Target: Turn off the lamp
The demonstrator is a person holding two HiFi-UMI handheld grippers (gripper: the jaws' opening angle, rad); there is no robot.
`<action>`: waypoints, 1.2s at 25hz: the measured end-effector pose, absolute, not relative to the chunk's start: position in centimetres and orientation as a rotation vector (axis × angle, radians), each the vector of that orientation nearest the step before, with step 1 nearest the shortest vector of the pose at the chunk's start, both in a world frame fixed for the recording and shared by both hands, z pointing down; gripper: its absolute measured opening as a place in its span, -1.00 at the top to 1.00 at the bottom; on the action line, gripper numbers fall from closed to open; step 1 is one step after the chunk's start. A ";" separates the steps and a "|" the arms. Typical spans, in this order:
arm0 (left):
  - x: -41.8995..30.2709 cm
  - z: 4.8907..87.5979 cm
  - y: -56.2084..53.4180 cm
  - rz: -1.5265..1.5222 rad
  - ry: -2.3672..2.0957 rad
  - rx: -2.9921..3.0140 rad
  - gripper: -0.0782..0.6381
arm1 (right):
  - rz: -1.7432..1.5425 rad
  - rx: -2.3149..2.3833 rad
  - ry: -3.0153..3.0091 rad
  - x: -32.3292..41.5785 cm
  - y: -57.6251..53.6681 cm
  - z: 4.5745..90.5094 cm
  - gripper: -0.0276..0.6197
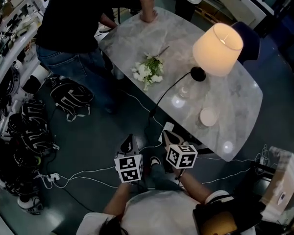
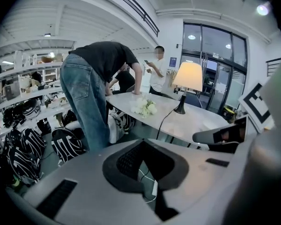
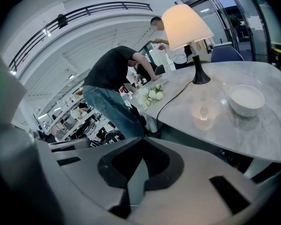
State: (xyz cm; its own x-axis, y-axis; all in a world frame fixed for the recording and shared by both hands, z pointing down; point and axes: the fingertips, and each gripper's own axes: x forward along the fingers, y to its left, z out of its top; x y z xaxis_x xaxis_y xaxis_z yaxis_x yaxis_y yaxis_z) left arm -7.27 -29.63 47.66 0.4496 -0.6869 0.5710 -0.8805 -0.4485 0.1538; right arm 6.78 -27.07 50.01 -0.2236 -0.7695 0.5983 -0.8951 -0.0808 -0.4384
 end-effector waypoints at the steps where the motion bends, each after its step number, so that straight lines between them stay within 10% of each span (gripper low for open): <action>1: -7.3 48.4 -29.9 0.614 -1.313 2.265 0.81 | 1.195 1.839 -2.011 6.6 -27.3 50.6 0.91; 30: -5.4 74.6 -29.3 0.738 -1.169 2.075 0.81 | 1.254 1.843 -1.816 8.5 -27.0 73.2 0.91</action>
